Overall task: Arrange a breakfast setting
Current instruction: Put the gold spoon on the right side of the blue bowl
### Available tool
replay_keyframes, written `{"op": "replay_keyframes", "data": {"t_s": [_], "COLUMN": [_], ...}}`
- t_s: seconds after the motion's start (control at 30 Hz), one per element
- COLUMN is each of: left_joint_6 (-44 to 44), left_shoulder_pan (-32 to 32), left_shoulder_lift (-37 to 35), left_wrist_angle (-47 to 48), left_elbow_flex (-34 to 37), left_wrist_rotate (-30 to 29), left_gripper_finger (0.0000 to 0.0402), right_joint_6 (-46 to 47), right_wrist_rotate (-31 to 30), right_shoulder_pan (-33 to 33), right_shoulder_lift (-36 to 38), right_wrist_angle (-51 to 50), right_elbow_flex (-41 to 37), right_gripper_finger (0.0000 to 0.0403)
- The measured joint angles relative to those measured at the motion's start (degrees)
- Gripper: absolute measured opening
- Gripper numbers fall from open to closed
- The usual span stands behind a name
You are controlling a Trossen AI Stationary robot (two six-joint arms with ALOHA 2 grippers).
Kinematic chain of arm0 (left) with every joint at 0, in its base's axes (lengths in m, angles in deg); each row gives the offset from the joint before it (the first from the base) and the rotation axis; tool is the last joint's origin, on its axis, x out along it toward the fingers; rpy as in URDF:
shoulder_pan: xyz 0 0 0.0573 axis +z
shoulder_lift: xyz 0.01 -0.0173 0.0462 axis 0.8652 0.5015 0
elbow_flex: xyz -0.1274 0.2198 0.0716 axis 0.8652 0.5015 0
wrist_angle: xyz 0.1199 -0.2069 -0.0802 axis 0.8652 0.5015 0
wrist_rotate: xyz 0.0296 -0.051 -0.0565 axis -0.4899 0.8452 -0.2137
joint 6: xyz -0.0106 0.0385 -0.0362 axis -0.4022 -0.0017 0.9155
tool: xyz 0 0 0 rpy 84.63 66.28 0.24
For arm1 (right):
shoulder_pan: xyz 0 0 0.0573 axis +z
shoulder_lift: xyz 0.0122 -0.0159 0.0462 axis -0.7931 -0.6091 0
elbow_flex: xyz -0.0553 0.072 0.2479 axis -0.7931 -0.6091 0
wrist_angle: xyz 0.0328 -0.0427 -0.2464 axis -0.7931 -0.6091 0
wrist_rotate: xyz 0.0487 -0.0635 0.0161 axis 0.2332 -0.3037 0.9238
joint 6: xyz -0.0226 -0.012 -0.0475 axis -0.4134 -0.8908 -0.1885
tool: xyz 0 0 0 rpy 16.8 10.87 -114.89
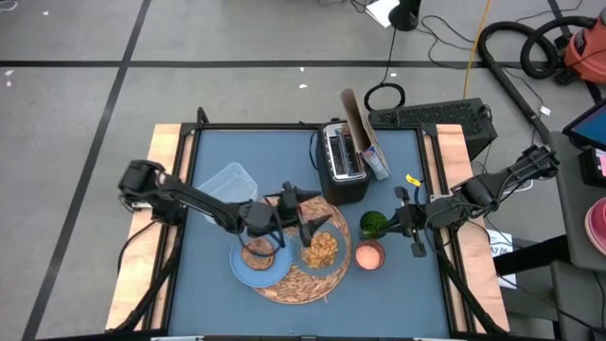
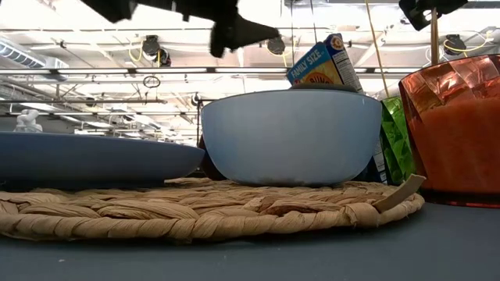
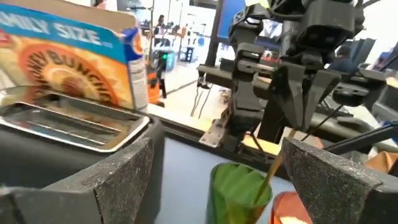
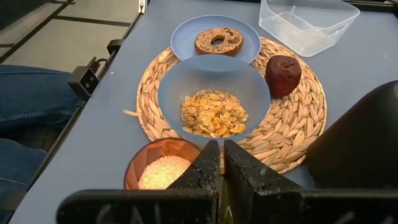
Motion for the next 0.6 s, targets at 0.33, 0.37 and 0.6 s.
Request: {"op": "replay_keyframes", "data": {"t_s": [0.33, 0.37, 0.6], "left_joint_6": [-4.9, -5.4, -5.4], "left_shoulder_pan": [1.6, 1.7, 2.7], "left_shoulder_lift": [14.9, 16.3, 23.2], "left_wrist_angle": [7.0, 8.8, 15.2], "left_elbow_flex": [-17.7, -19.9, -30.6], "left_wrist_rotate": [5.5, 5.9, 10.2], "left_gripper_finger": [0.0358, 0.0358, 0.0358], "right_joint_6": [-0.4, -0.8, -2.5], "right_wrist_rotate": [0.0, 0.0, 0.0], "right_shoulder_pan": [0.0, 0.0, 0.0], "right_shoulder_lift": [0.0, 0.0, 0.0], "right_wrist_angle": [0.7, 1.0, 1.8], "right_elbow_flex": [0.0, 0.0, 0.0], "right_gripper_finger": [0.0003, 0.0003, 0.0003]}}
